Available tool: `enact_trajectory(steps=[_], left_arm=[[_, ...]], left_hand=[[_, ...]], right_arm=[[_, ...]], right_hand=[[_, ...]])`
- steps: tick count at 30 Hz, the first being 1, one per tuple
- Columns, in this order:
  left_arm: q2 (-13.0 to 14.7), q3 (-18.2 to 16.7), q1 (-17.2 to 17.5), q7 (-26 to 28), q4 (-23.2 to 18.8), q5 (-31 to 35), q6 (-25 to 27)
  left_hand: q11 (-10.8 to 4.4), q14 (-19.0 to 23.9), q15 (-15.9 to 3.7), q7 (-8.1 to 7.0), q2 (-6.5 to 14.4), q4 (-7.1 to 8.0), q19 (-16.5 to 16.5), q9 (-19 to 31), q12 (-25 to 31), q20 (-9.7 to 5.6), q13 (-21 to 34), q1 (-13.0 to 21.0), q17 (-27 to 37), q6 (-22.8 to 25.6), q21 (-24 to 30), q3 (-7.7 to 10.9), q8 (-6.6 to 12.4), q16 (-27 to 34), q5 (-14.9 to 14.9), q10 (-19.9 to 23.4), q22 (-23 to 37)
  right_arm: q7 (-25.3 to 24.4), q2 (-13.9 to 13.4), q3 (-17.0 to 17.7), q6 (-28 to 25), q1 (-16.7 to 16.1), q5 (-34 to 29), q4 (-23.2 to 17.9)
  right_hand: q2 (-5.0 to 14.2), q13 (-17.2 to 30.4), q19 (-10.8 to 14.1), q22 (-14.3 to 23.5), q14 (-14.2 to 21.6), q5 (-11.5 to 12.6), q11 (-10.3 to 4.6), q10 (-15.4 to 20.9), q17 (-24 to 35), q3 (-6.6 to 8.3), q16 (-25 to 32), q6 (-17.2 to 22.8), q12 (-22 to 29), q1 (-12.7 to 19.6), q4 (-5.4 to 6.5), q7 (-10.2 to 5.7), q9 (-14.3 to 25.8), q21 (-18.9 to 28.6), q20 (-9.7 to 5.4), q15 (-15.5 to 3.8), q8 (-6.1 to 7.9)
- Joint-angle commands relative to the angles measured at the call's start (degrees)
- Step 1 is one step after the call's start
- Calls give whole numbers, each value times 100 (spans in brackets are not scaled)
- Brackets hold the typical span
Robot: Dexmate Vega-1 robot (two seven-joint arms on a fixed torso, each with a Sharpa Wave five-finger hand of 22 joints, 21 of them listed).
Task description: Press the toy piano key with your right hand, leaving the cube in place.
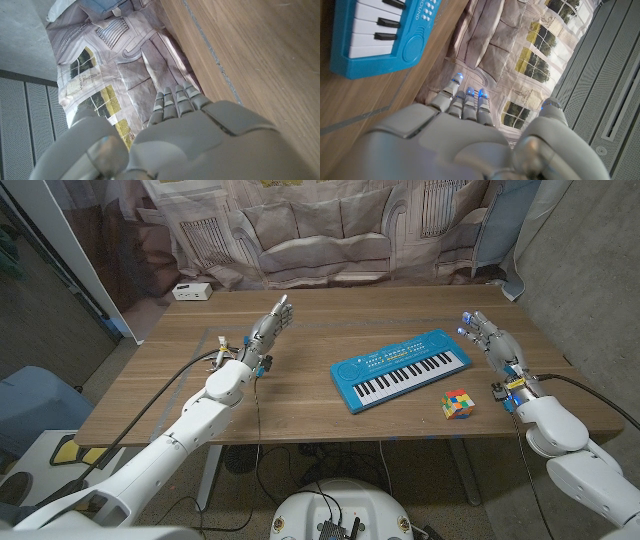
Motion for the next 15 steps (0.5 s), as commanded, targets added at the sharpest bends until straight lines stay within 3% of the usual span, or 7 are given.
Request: enact_trajectory(steps=[1, 15], left_arm=[[5, 33, 12, 58, -102, 57, 93], [-2, 83, 33, 109, -194, 122, 151]], left_hand=[[-41, 59, -12, 2, 2, -33, 18, 26, -25, 31, 31, 35, 24, 53, -26, 23, -22, -7, -6, 51, 11], [-35, 76, -5, 4, 11, -40, 26, 26, -38, 36, 33, 37, 25, 68, -38, 19, -27, -13, -10, 63, 12]], right_arm=[[-37, 76, 376, 8, -474, -65, -213], [-245, 81, 576, -182, -684, -595, -337]], right_hand=[[26, 13, 37, 17, 49, 34, 20, 53, 9, 1, -7, 44, 15, 25, -8, -5, 19, -1, -9, 28, 21], [24, 14, 70, 18, 71, 33, 11, 69, 10, -12, -5, 52, 12, 7, -1, -45, 19, -6, 4, 20, 18]])
